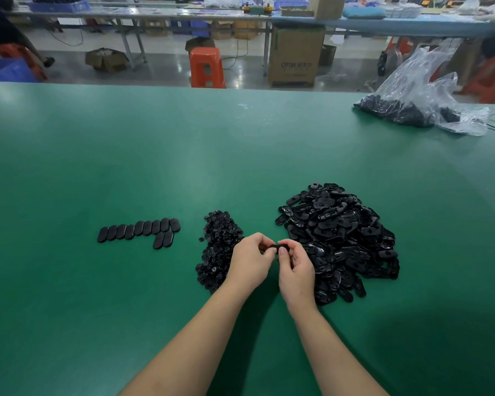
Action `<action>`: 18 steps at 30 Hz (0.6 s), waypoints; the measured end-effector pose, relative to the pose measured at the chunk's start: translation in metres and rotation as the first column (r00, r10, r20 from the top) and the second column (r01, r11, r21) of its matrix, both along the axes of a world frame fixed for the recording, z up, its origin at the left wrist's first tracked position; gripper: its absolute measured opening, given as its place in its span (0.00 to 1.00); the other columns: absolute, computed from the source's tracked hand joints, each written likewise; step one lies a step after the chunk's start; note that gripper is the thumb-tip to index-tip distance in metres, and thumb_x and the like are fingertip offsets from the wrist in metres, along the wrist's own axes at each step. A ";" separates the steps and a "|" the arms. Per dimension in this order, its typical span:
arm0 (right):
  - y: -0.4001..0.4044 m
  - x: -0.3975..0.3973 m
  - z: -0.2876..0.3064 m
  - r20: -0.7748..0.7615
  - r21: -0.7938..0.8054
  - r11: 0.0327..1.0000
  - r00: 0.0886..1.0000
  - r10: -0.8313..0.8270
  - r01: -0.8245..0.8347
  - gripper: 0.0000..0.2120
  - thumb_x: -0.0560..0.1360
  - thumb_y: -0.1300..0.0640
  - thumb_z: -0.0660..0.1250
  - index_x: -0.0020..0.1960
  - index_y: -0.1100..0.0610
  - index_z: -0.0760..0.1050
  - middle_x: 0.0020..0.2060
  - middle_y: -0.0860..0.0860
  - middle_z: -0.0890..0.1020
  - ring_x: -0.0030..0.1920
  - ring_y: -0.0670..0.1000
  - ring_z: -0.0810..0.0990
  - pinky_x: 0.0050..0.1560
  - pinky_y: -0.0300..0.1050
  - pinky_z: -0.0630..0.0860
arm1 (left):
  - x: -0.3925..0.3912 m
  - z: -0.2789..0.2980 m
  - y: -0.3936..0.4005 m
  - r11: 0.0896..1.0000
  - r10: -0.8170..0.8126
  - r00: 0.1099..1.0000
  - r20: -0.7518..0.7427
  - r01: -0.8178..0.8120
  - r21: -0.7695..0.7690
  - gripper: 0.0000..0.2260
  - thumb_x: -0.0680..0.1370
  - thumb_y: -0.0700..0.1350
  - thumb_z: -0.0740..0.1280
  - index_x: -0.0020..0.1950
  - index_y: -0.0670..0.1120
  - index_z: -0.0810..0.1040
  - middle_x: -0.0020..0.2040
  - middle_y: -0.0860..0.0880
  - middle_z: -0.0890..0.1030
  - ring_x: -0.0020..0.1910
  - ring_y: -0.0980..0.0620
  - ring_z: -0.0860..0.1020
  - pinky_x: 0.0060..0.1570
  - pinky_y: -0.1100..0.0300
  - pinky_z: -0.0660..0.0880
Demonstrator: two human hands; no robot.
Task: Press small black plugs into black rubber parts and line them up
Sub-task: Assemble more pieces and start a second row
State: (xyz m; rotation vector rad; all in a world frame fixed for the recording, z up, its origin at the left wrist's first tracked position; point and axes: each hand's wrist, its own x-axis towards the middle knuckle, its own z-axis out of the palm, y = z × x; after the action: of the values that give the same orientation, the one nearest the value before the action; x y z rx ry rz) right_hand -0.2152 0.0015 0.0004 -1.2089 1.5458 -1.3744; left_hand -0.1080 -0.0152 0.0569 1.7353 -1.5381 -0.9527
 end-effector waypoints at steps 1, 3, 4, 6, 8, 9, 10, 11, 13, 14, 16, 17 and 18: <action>0.000 0.000 0.000 0.002 0.000 1.000 1.000 0.000 0.000 0.11 0.82 0.61 0.64 0.50 0.44 0.77 0.45 0.38 0.83 0.48 0.43 0.82 0.53 0.44 0.79 | 0.000 0.000 0.000 1.000 0.001 1.000 -0.005 -0.001 0.001 0.01 0.77 0.43 0.70 0.47 0.48 0.81 0.42 0.54 0.81 0.42 0.56 0.78 0.42 0.63 0.74; 0.000 0.001 0.001 0.003 0.000 1.000 1.000 0.003 -0.003 0.11 0.82 0.61 0.64 0.50 0.44 0.77 0.45 0.38 0.83 0.48 0.43 0.82 0.53 0.44 0.79 | 0.000 0.001 0.001 1.000 0.001 1.000 -0.011 -0.001 0.004 0.01 0.77 0.43 0.70 0.46 0.48 0.81 0.41 0.54 0.81 0.40 0.56 0.78 0.40 0.64 0.72; 0.000 0.000 0.001 0.000 -0.004 1.000 1.000 0.008 -0.008 0.11 0.82 0.61 0.64 0.50 0.44 0.77 0.45 0.38 0.83 0.49 0.43 0.82 0.53 0.44 0.78 | 0.001 0.000 0.001 1.000 0.003 1.000 -0.015 -0.003 0.004 0.02 0.76 0.43 0.70 0.45 0.49 0.81 0.40 0.55 0.81 0.39 0.56 0.77 0.39 0.66 0.72; 0.001 0.001 0.001 -0.016 -0.015 1.000 1.000 0.022 -0.022 0.11 0.82 0.61 0.64 0.51 0.44 0.77 0.45 0.39 0.83 0.49 0.44 0.82 0.53 0.43 0.78 | 0.003 0.000 0.001 1.000 0.012 1.000 -0.026 -0.012 0.008 0.02 0.76 0.42 0.70 0.44 0.49 0.81 0.38 0.55 0.81 0.37 0.57 0.77 0.36 0.69 0.70; 0.001 0.000 0.001 -0.029 -0.026 0.999 0.999 0.037 -0.038 0.11 0.82 0.61 0.64 0.51 0.45 0.77 0.45 0.41 0.83 0.50 0.46 0.82 0.53 0.44 0.78 | 0.005 0.000 0.001 1.000 0.020 0.999 -0.037 -0.019 0.014 0.02 0.75 0.42 0.71 0.42 0.49 0.81 0.37 0.54 0.81 0.34 0.57 0.76 0.32 0.71 0.69; 0.001 0.000 0.001 -0.037 -0.029 0.999 0.998 0.043 -0.044 0.12 0.82 0.61 0.64 0.50 0.44 0.77 0.45 0.41 0.83 0.49 0.46 0.82 0.53 0.43 0.77 | 0.006 0.000 0.000 1.000 0.021 0.999 -0.042 -0.021 0.016 0.03 0.74 0.42 0.72 0.42 0.49 0.81 0.37 0.54 0.81 0.34 0.58 0.76 0.32 0.71 0.69; 0.001 0.001 0.002 -0.048 -0.031 0.998 0.998 0.047 -0.048 0.12 0.82 0.61 0.64 0.50 0.44 0.77 0.45 0.40 0.83 0.49 0.45 0.82 0.52 0.41 0.77 | 0.007 0.000 0.000 1.000 0.020 0.999 -0.045 -0.020 0.016 0.03 0.74 0.42 0.72 0.41 0.49 0.81 0.36 0.54 0.81 0.33 0.58 0.76 0.32 0.71 0.70; 0.002 0.001 0.002 -0.057 -0.033 0.998 0.997 0.050 -0.052 0.12 0.82 0.61 0.65 0.50 0.43 0.77 0.45 0.38 0.83 0.48 0.44 0.81 0.51 0.38 0.76 | 0.008 -0.001 -0.001 1.000 0.019 0.999 -0.045 -0.018 0.015 0.04 0.74 0.42 0.72 0.40 0.50 0.81 0.36 0.54 0.81 0.33 0.58 0.76 0.33 0.70 0.70; 0.002 0.001 0.003 -0.054 -0.039 0.998 0.997 0.053 -0.055 0.13 0.81 0.61 0.65 0.50 0.43 0.77 0.45 0.36 0.83 0.48 0.43 0.81 0.49 0.34 0.75 | 0.009 -0.002 -0.001 1.000 0.020 0.999 -0.040 -0.020 0.014 0.04 0.73 0.43 0.73 0.40 0.50 0.81 0.36 0.53 0.81 0.33 0.58 0.76 0.33 0.69 0.70; 0.003 0.001 0.003 -0.050 -0.039 0.998 0.997 0.053 -0.055 0.13 0.81 0.61 0.65 0.49 0.43 0.77 0.45 0.36 0.83 0.48 0.42 0.81 0.49 0.33 0.75 | 0.009 -0.002 -0.001 1.000 0.024 0.999 -0.038 -0.023 0.015 0.03 0.73 0.43 0.73 0.40 0.49 0.81 0.36 0.53 0.82 0.33 0.58 0.76 0.32 0.70 0.70; 0.003 0.001 0.004 -0.041 -0.033 0.998 0.998 0.056 -0.057 0.12 0.81 0.61 0.65 0.49 0.43 0.78 0.45 0.37 0.83 0.48 0.42 0.81 0.48 0.32 0.74 | 0.008 -0.004 0.000 0.999 0.035 0.998 -0.042 -0.035 0.015 0.02 0.73 0.43 0.73 0.41 0.48 0.82 0.36 0.53 0.82 0.32 0.58 0.76 0.31 0.71 0.69; 0.003 0.001 0.005 -0.035 -0.032 0.998 0.998 0.058 -0.059 0.12 0.81 0.61 0.65 0.50 0.43 0.78 0.44 0.37 0.83 0.47 0.42 0.82 0.48 0.32 0.74 | 0.008 -0.005 0.000 0.999 0.043 0.998 -0.048 -0.042 0.014 0.02 0.73 0.43 0.73 0.41 0.48 0.82 0.36 0.52 0.82 0.32 0.58 0.76 0.30 0.71 0.69; 0.003 0.001 0.005 -0.029 -0.029 0.998 0.998 0.059 -0.060 0.11 0.81 0.61 0.65 0.50 0.44 0.78 0.44 0.37 0.83 0.47 0.42 0.82 0.48 0.32 0.75 | 0.007 -0.005 0.000 0.999 0.048 0.997 -0.054 -0.048 0.014 0.02 0.73 0.43 0.73 0.41 0.48 0.82 0.36 0.52 0.82 0.32 0.58 0.76 0.30 0.71 0.69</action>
State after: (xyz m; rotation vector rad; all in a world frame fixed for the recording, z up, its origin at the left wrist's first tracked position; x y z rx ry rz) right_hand -0.2143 0.0046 0.0052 -1.2877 1.5014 -1.3514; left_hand -0.1008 -0.0151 0.0518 1.7336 -1.4527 -0.9793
